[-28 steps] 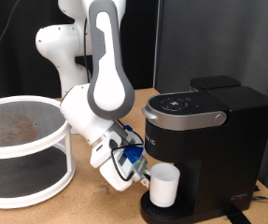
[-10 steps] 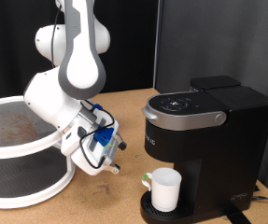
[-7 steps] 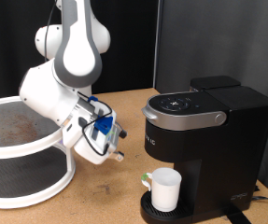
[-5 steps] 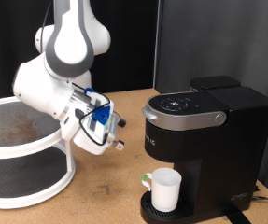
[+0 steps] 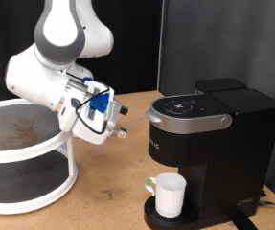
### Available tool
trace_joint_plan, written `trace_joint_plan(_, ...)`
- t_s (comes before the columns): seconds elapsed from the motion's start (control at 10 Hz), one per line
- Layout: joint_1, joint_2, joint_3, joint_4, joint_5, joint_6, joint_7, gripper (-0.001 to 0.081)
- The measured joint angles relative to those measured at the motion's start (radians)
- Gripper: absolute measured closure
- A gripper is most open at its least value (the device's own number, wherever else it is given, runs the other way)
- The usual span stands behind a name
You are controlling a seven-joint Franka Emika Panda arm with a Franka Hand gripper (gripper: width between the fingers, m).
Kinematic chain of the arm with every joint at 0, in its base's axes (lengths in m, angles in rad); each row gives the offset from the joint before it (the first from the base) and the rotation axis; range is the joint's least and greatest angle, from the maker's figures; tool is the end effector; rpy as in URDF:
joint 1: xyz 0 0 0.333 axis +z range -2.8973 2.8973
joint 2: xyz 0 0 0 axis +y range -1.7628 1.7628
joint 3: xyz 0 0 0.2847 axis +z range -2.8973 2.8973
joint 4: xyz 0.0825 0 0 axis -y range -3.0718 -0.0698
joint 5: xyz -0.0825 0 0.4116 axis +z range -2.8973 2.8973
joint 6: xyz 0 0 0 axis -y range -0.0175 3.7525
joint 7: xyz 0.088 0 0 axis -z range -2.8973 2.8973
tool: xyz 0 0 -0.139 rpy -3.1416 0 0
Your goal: Make a cup of coffee with the keurig machine
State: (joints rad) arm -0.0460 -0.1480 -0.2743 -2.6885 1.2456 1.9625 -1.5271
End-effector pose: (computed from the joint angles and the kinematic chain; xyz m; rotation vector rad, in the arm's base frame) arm 0.4009 -0.0317 0.2075 -2.0522 -0.3376 -0.5558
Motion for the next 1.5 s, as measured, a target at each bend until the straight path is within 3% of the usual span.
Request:
trace_joint_plan(0.2,0.001,-0.040,0.012,0.026,-0.150,-0.105,0.302,0.0006)
trace_joint_plan(0.4,0.002,-0.089,0.014,0.054,-0.209,-0.219,0.446,0.0006)
trace_joint_plan(0.8,0.003,-0.212,0.027,0.064,-0.204,-0.274,0.443,0.0006)
trace_joint_plan(0.9,0.002,-0.210,0.026,0.061,-0.205,-0.274,0.456,0.0006)
trace_joint_plan(1.2,0.001,-0.228,0.043,0.059,-0.267,-0.183,0.463,0.0006)
trace_joint_plan(1.5,-0.005,-0.299,0.053,0.070,-0.340,-0.133,0.463,0.0006)
